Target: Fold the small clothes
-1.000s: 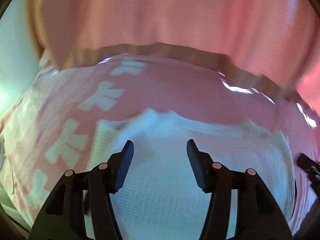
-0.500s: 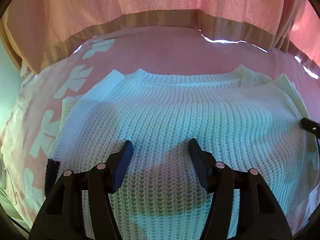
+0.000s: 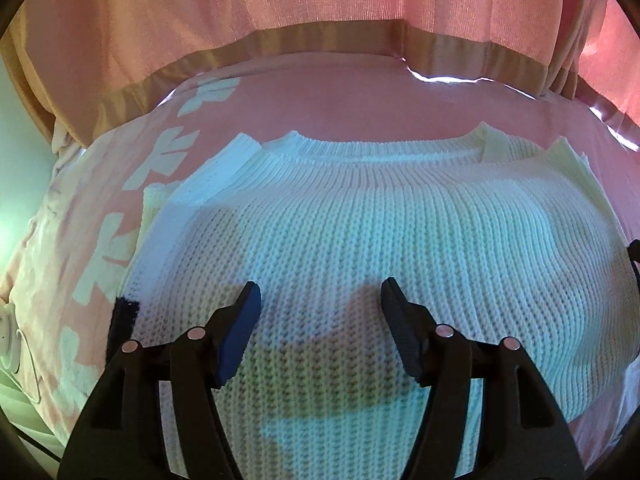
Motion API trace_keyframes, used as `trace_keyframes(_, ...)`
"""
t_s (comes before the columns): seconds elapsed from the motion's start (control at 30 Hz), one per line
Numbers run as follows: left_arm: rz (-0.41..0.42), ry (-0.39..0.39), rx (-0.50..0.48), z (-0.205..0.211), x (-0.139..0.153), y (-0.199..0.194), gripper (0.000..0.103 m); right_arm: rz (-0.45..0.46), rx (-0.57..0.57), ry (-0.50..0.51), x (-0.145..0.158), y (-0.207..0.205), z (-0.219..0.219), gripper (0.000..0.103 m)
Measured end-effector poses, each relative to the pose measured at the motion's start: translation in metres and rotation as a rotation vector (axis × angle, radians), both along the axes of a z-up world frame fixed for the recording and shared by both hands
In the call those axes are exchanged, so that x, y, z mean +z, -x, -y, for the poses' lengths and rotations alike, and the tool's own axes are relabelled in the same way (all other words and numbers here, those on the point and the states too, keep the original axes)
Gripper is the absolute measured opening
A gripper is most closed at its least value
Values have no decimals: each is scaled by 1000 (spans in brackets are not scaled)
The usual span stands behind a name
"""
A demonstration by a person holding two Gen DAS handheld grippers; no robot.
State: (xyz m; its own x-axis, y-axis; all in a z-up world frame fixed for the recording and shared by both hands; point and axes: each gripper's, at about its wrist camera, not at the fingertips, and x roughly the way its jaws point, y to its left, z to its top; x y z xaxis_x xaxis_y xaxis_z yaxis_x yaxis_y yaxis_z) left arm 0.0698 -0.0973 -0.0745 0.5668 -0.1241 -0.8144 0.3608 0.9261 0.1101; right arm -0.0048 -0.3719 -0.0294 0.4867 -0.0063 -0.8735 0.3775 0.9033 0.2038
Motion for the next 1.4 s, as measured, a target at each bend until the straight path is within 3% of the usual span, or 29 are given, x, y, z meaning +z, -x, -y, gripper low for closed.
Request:
trace_keyframes(0.1, 2, 9, 11, -4, 4, 2, 61, -78, 38, 111, -14, -3, -3, 5)
trace_keyframes(0.2, -6, 31, 57, -24, 10, -1, 61, -96, -73, 133, -11, 8, 23, 8)
trace_keyframes(0.3, -23, 78, 144, -47, 16, -15, 62, 20, -104, 34, 10, 13, 36, 12)
trace_keyframes(0.37, -37, 102, 199, -57, 17, -29, 65, 48, -89, 3, 14, 0, 34, 16)
trace_keyframes(0.43, -46, 116, 244, -63, 16, -42, 65, 47, -47, -37, 7, -23, 27, 24)
trace_keyframes(0.47, -51, 118, 259, -65, 14, -48, 65, 34, -23, -58, 1, -32, 22, 35)
trace_keyframes(0.53, -61, 106, 277, -64, 8, -56, 65, -14, 10, -86, -17, -50, 14, 40)
trace_keyframes(0.57, -61, 99, 283, -63, 5, -59, 65, -27, 19, -75, -22, -55, 6, 36)
trace_keyframes(0.6, -56, 85, 288, -61, 2, -61, 65, -27, 29, -30, -24, -59, 2, 15)
trace_keyframes(0.63, -49, 75, 289, -60, 1, -61, 65, -28, 34, 4, -20, -62, -2, 7)
trace_keyframes(0.77, -34, 51, 271, -57, 2, -61, 65, 49, -41, 6, 4, -65, 13, 6)
trace_keyframes(0.83, -31, 46, 265, -57, 1, -60, 66, 21, -57, 13, -5, -65, 19, 7)
trace_keyframes(0.9, -28, 37, 260, -56, 0, -59, 66, -54, -52, -3, -34, -70, 20, 7)
trace_keyframes(0.93, -27, 35, 260, -56, 0, -59, 67, -29, -59, 14, -33, -68, 20, 7)
trace_keyframes(1.0, -26, 33, 264, -55, 0, -58, 67, -17, -78, 37, -19, -68, 11, 9)
trace_keyframes(1.07, -24, 28, 267, -55, 0, -58, 67, 57, -71, 46, 2, -65, -3, 9)
trace_keyframes(1.17, -23, 24, 273, -53, 0, -59, 67, 114, 23, 99, 17, -64, -29, 9)
trace_keyframes(1.3, -19, 20, 274, -53, -1, -59, 68, -48, 56, 123, -29, -81, -30, 9)
trace_keyframes(1.4, -21, 36, 269, -56, 2, -58, 68, -9, -5, 75, -17, -77, -19, 10)
